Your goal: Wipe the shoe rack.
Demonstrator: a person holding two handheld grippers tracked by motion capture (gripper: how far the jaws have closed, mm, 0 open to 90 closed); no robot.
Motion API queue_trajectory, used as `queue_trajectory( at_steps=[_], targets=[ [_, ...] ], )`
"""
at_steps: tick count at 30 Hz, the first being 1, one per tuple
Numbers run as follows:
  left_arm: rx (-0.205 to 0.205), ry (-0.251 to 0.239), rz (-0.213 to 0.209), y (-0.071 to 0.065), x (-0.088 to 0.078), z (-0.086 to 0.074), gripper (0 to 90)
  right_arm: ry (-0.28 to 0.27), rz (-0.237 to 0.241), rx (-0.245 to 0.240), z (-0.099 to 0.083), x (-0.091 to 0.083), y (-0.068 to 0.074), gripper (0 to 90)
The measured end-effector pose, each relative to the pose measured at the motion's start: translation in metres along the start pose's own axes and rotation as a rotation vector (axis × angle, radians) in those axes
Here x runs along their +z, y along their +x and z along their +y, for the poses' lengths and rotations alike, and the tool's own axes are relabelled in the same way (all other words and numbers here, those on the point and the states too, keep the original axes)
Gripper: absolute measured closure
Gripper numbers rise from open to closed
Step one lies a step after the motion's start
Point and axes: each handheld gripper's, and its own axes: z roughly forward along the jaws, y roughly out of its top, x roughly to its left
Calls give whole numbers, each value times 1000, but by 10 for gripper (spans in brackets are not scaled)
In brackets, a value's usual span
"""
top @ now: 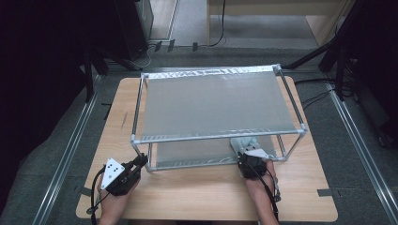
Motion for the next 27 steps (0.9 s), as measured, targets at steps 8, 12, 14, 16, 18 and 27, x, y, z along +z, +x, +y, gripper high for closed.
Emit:
queue_trajectory(
  at_steps=[8, 12, 14, 16, 18, 27],
  targets=[
    [-43, -6, 88, 40, 11, 7, 810, 4, -10, -42, 26, 28, 33, 836],
    [-78, -7, 134, 63, 18, 11, 807, 2, 37, -42, 37, 39, 46, 833],
    [-87, -9, 141, 69, 18, 11, 799, -30, 48, -54, 37, 38, 49, 829],
    [-95, -8, 133, 71, 15, 10, 738, -62, 41, -70, 32, 29, 50, 826],
    [-96, -13, 130, 71, 10, 7, 643, -92, 64, -71, 26, 15, 47, 822],
    [-122, -26, 120, 56, -17, -15, 457, -108, 70, -94, -28, -59, -17, 801]
  ],
)
